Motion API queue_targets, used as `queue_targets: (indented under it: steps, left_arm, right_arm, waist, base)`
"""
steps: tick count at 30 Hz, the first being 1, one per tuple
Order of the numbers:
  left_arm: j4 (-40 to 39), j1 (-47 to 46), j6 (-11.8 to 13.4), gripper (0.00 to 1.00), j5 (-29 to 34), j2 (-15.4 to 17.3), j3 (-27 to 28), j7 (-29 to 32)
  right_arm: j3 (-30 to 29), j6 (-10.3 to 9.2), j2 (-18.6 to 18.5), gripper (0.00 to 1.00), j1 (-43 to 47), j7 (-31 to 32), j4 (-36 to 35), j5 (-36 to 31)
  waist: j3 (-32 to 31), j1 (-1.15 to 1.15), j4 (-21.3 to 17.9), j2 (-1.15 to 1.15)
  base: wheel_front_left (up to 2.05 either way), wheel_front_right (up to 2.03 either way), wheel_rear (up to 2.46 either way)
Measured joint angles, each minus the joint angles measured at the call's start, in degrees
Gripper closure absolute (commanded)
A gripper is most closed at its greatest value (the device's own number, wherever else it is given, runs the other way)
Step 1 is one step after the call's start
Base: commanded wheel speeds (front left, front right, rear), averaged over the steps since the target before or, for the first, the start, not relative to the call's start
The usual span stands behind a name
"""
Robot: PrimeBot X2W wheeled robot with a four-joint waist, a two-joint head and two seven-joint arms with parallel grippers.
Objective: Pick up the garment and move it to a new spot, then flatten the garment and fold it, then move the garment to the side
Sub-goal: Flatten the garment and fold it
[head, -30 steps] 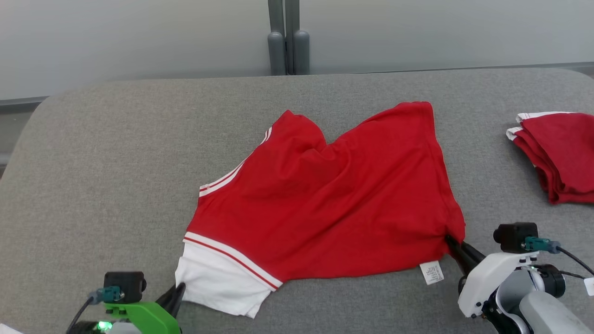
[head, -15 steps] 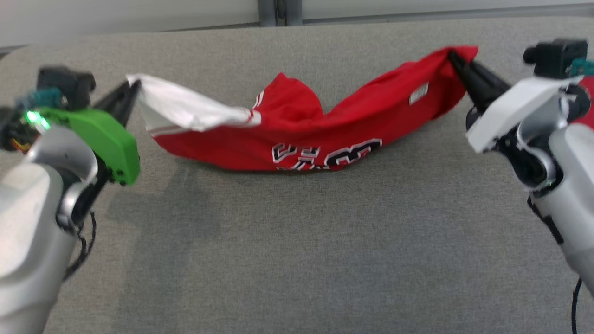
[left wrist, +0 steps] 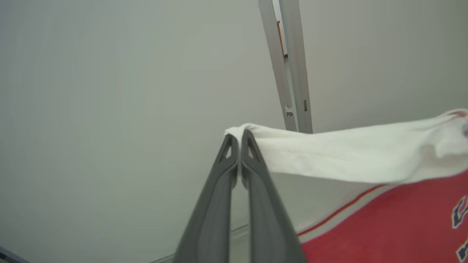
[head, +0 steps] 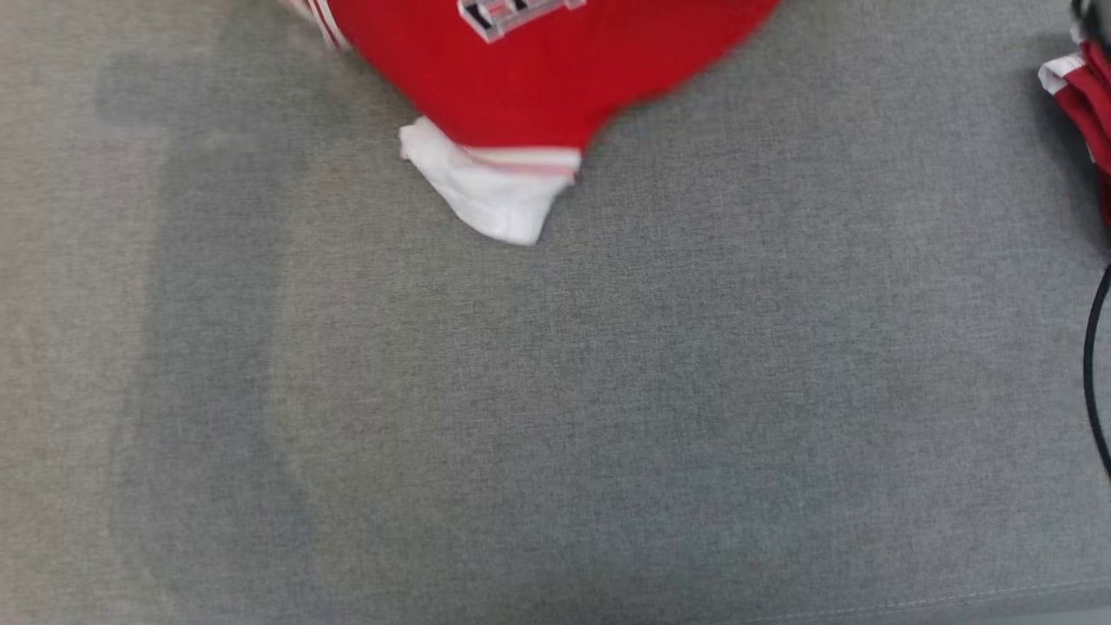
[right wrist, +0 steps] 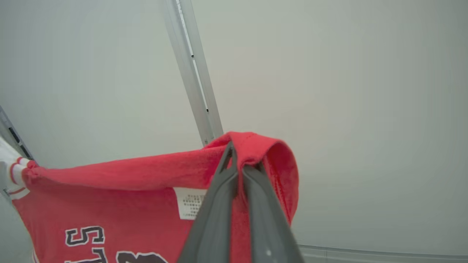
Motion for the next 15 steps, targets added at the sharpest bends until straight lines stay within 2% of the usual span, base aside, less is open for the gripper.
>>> queue_targets:
  steps: [5, 9, 15]
  left_arm:
    - [5.9, -10.4, 0.0, 1.00, 1.1, -1.2, -0.7, -4.0]
    - [9.6, -15.8, 0.0, 1.00, 0.8, -2.3, -2.9, -6.2]
    - [13.4, -17.5, 0.0, 1.00, -2.7, -2.6, -7.4, -7.9]
  right_arm:
    - [1.3, 0.00, -0.3, 1.00, -8.8, -4.0, 3.6, 1.3]
    - [3.6, 0.00, -1.3, 1.00, -12.6, -4.6, 5.8, 2.4]
    - [7.8, 0.00, -2.0, 1.00, -13.4, -3.8, 9.3, 4.7]
  waist:
    - [1.0, 0.00, -0.7, 0.00]
    - [0.2, -0.01, -0.4, 0.00]
    - [-1.6, -0.01, 0.4, 0.00]
  base:
    - [0.00, 0.00, 0.00]
    - [0.00, 0.00, 0.00]
    - [0.00, 0.00, 0.00]
